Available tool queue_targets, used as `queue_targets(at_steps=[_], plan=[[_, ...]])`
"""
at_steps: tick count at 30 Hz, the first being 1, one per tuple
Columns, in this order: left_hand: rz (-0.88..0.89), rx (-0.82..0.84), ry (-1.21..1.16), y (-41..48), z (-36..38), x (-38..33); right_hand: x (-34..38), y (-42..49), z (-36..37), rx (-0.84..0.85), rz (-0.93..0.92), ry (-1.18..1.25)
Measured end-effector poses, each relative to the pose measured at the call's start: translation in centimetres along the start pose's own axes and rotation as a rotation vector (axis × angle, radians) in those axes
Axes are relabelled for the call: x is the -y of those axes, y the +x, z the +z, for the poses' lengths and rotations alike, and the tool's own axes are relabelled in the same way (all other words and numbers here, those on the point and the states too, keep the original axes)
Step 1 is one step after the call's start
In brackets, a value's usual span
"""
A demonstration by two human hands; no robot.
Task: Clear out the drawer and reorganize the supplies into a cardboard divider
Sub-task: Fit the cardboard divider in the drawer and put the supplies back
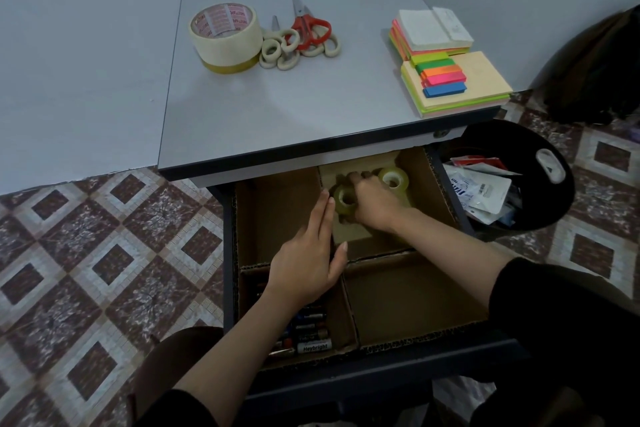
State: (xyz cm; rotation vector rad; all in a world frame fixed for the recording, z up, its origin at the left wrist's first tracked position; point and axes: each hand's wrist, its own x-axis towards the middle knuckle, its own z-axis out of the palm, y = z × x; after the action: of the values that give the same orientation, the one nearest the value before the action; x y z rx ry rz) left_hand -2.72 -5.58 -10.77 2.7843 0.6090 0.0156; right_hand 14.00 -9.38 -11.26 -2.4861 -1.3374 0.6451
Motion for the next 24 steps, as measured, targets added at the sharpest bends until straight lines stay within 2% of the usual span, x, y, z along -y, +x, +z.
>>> queue_targets(at_steps=[5,13,20,24], plan=[[-0.004,-0.006,0.004,0.1,0.2,0.0,-0.6,0.0,1.1,-0.088,0.063,0.062],[-0.003,0.003,0.001,0.1,0.0,-0.1,0.2,1.7,1.2,-0.127,0.076,0.117],[-0.002,0.008,0.009,0.0,0.0,-0.1,0.1,0.4,0.5,-0.123,0.107,0.169],[-0.012,0.007,0.011,0.0,-0.1,-0.3,-0.6,-1.7,-0.1,-0.091,0.061,0.1]])
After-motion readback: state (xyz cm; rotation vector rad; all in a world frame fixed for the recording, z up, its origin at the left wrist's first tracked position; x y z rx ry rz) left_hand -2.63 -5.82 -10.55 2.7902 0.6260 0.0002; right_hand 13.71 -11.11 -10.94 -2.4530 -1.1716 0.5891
